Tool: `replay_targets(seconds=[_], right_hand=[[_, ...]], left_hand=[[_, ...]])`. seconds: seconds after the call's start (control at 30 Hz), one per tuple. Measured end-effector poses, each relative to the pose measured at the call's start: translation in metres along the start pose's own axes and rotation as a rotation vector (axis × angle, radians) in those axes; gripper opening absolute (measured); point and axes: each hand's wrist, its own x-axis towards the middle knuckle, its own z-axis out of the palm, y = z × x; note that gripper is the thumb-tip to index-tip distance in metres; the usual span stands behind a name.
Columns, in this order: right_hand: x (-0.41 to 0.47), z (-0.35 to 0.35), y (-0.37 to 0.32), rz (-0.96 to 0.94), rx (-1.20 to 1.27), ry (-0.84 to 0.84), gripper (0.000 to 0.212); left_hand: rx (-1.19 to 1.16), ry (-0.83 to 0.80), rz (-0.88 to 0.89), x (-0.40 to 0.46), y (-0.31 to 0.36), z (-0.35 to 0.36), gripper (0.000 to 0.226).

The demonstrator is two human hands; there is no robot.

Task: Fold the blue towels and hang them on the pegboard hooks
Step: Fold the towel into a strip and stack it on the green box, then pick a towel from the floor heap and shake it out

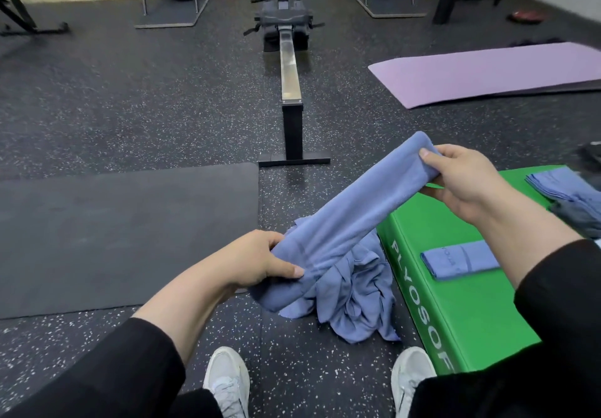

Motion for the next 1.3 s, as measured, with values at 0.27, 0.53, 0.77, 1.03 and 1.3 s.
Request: replay_targets(seconds=[0.27, 0.53, 0.77, 1.03, 1.3], right_hand=[[0.018, -0.073, 0.017, 0.101, 0.034, 0.092, 0.012], [0.021, -0.159, 0.046, 0.136, -0.03, 0.28, 0.02], [0.015, -0.24, 0.106, 0.26, -0.142, 0.385, 0.009], [0.026, -0.318, 0.166, 0.452, -0.537, 0.287, 0.015], [0.05, -0.368, 0.225, 0.506, -0.8, 0.335, 0.022]], left_hand=[[-0.096, 0.099, 0.027, 0.025, 0.019, 0.025, 0.031], [-0.03, 0.085, 0.132, 0.057, 0.069, 0.079, 0.036], [-0.082, -0.036, 0.119, 0.081, 0.09, 0.151, 0.011], [-0.285, -0.086, -0.022, 0.113, 0.077, 0.253, 0.021], [-0.234, -0.08, -0.033, 0.168, 0.077, 0.327, 0.02]])
